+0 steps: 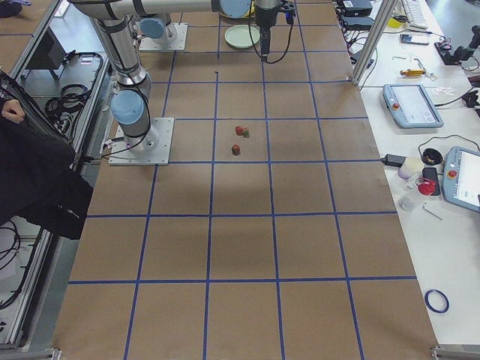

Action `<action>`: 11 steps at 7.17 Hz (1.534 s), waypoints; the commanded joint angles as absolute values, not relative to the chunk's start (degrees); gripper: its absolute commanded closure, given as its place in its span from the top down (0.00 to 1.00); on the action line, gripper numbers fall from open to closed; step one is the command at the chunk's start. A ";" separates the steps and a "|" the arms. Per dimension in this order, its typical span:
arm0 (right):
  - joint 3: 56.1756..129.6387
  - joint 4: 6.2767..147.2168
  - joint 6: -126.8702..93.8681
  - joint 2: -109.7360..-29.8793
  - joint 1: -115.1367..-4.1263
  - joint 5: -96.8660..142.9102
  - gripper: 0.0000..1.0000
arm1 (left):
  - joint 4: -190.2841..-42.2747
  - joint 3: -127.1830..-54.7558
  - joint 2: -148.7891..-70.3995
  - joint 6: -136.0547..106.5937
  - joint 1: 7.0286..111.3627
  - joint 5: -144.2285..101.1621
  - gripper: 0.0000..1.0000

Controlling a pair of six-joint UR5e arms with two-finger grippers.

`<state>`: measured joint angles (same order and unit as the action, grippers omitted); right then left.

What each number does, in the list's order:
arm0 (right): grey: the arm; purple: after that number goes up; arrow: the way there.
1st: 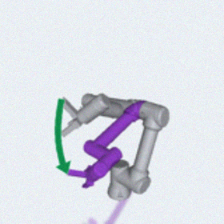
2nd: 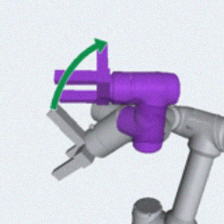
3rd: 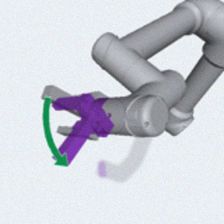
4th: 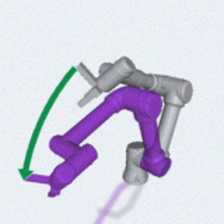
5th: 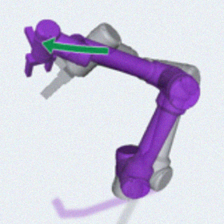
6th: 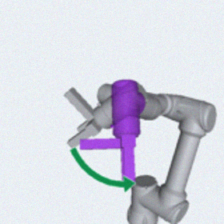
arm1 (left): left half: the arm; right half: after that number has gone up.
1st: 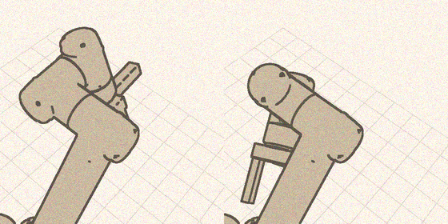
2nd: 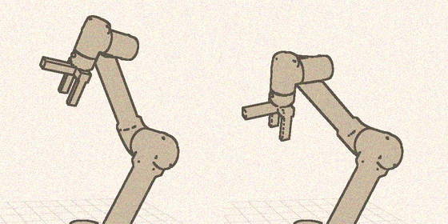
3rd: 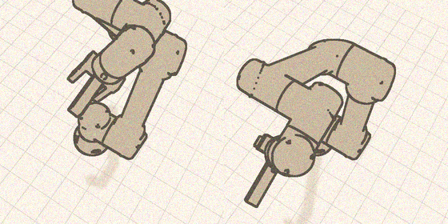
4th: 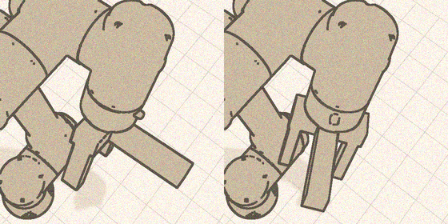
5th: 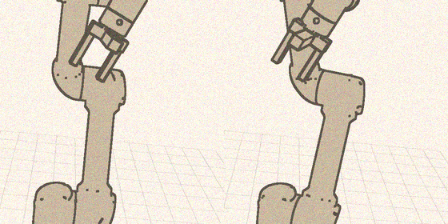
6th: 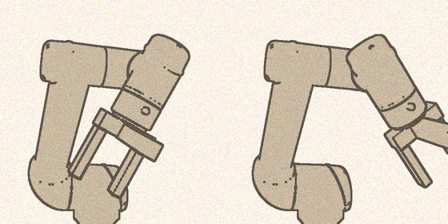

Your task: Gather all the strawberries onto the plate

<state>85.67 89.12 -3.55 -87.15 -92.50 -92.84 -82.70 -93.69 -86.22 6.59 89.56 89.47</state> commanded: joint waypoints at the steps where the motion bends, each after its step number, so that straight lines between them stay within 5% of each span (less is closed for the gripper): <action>1: 85.69 88.33 -3.34 -87.19 -92.55 -92.72 1.00 | -82.71 -93.69 -86.22 6.59 89.56 89.56 1.00; 11: 86.30 88.86 -3.34 -86.49 -91.85 -92.37 1.00 | -82.71 -94.40 -86.22 6.42 89.65 89.47 1.00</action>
